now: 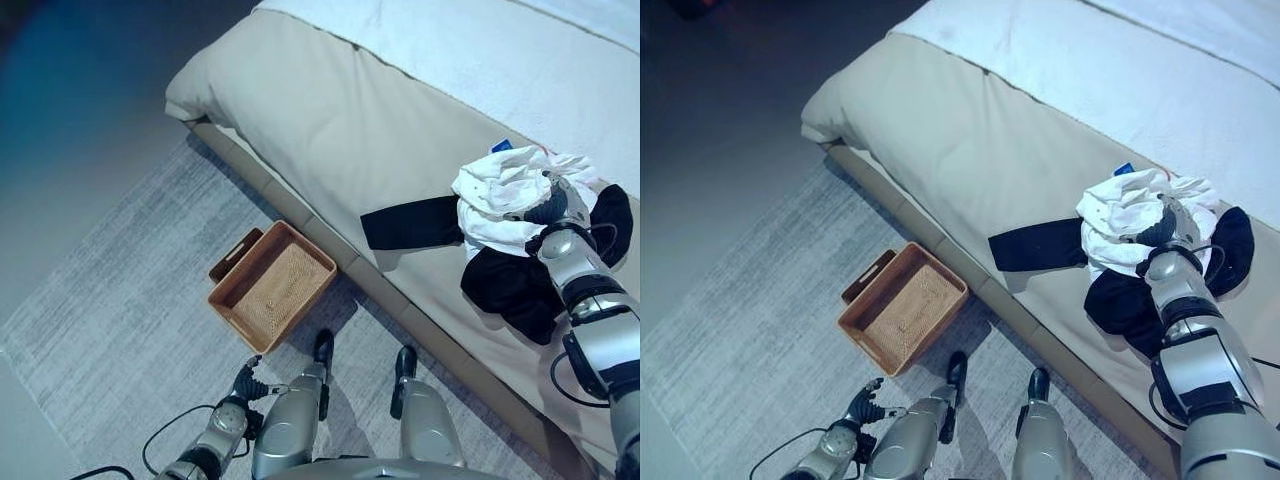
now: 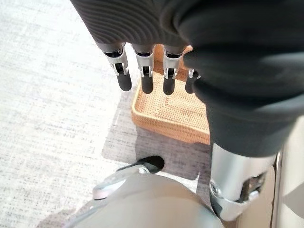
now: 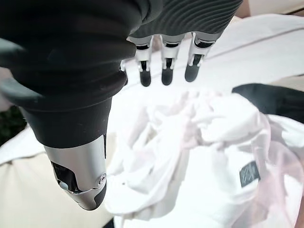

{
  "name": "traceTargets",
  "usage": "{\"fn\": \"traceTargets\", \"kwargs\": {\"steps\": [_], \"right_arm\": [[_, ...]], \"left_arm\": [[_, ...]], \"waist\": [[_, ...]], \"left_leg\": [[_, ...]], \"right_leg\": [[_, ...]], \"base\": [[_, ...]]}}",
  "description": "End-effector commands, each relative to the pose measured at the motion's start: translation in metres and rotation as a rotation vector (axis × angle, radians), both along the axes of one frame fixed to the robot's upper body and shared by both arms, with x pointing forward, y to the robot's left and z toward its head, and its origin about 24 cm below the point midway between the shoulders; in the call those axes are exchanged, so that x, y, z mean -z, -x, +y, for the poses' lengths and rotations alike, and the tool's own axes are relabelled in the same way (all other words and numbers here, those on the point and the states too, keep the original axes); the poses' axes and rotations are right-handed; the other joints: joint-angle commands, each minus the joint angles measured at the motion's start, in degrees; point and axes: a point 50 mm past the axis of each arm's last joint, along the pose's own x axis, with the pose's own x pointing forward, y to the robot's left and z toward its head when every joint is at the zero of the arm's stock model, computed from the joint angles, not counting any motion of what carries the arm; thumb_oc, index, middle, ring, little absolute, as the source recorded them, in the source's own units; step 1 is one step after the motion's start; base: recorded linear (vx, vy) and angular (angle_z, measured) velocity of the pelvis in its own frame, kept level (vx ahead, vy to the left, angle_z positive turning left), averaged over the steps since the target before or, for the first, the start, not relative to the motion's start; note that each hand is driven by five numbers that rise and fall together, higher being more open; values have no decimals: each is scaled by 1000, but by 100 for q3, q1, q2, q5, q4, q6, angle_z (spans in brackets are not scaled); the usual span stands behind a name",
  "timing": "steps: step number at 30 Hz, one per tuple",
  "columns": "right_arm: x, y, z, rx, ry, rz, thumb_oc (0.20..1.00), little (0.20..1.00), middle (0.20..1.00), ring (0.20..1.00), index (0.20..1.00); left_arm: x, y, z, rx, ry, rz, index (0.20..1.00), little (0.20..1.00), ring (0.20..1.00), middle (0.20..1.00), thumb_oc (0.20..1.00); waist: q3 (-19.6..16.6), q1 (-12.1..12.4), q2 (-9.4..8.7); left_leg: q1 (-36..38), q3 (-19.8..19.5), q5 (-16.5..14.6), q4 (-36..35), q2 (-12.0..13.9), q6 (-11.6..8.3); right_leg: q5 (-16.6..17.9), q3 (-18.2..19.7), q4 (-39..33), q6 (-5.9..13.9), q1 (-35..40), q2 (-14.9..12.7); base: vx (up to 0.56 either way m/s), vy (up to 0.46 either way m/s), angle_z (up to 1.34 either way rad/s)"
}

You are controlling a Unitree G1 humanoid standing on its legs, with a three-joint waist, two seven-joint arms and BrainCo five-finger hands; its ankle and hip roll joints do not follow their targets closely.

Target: Pick up clothes into the bucket

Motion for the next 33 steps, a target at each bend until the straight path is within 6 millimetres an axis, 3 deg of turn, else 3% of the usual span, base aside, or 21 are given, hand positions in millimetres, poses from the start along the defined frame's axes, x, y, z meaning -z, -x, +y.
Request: {"fn": "traceTargets", "kwargs": {"steps": [1, 3, 7, 17, 18, 19, 21, 22, 23, 26, 33], "right_arm": [[-40, 0, -16, 63, 65, -111, 1000, 1000, 1000, 1000, 1000], [-46, 10, -32, 130, 73, -119, 1000, 1000, 1000, 1000, 1000], [-53, 22, -51, 209, 84, -122, 1000, 1000, 1000, 1000, 1000], [-63, 28, -59, 257, 112, -168, 1000, 1000, 1000, 1000, 1000], [-63, 31, -63, 272, 116, -167, 865, 865, 865, 865, 865], [-69, 33, -66, 288, 125, -192, 561, 561, 561, 561, 561], [-73, 33, -66, 288, 124, -209, 460, 460, 460, 460, 460], [-76, 33, -66, 286, 120, -231, 307, 307, 307, 307, 307], [-76, 33, -66, 286, 120, -231, 225, 225, 225, 225, 225], [-80, 34, -67, 287, 117, -262, 200, 200, 200, 200, 200], [-84, 29, -61, 261, 89, -309, 200, 200, 200, 200, 200]], "left_arm": [[-3, -6, -19, 33, 30, -46, 1000, 1000, 1000, 1000, 1000], [-14, -22, -29, 56, 54, -120, 1000, 1000, 1000, 1000, 1000], [-25, -36, -44, 77, 97, -186, 1000, 1000, 1000, 1000, 1000], [-39, -49, -56, 94, 102, -280, 1000, 1000, 1000, 1000, 1000], [-42, -51, -59, 98, 107, -301, 1000, 1000, 1000, 1000, 1000], [-45, -54, -61, 98, 107, -328, 1000, 1000, 1000, 1000, 1000], [-47, -55, -61, 99, 106, -338, 1000, 1000, 1000, 1000, 1000], [-48, -57, -64, 103, 106, -348, 1000, 1000, 1000, 1000, 1000], [-48, -57, -64, 103, 106, -348, 1000, 1000, 1000, 1000, 1000], [-51, -59, -70, 120, 109, -369, 1000, 1000, 1000, 1000, 1000], [-54, -65, -74, 126, 96, -383, 1000, 1000, 1000, 1000, 1000]], "waist": [[43, 147, -108], [265, 183, -36], [550, 208, 45], [550, 215, 145], [550, 230, 178], [550, 250, 241], [550, 242, 253], [550, 234, 279], [550, 233, 279], [550, 203, 286], [550, 162, 266]], "left_leg": [[-243, -72, -589, 805, -190, 93], [-462, -163, -583, 943, -248, 111], [-763, -206, -628, 1185, -314, 118], [-1356, -228, -429, 1048, -298, 74], [-1368, -262, -366, 935, -299, 60], [-1392, -340, -225, 729, -305, 13], [-1392, -367, -173, 622, -303, 1], [-1376, -419, -64, 435, -305, -12], [-1376, -420, -63, 434, -305, -13], [-1256, -537, -14, 143, -320, -63], [-1176, -644, 62, 15, -350, -61]], "right_leg": [[164, 106, 403, 30, -71, -163], [119, 45, 617, 26, -263, -277], [-8, 17, 934, -2, -534, -368], [-118, 28, 1262, -37, -1361, -396], [-132, 2, 1264, -39, -1395, -404], [-164, -74, 1299, -46, -1478, -449], [-174, -113, 1312, -45, -1517, -475], [-199, -167, 1337, -54, -1571, -507], [-199, -167, 1337, -54, -1571, -507], [-459, -215, 1442, -14, -1540, -592], [-433, -325, 1443, 27, -1495, -681]], "base": [[-75, -4, 31], [-62, -15, 28], [-39, -18, 22], [-10, -22, 5], [-36, -71, 4], [-31, -59, 5], [-26, -36, 12], [-20, -24, 16], [-29, -45, 19], [48, -111, 20], [-14, -25, 16]]}}
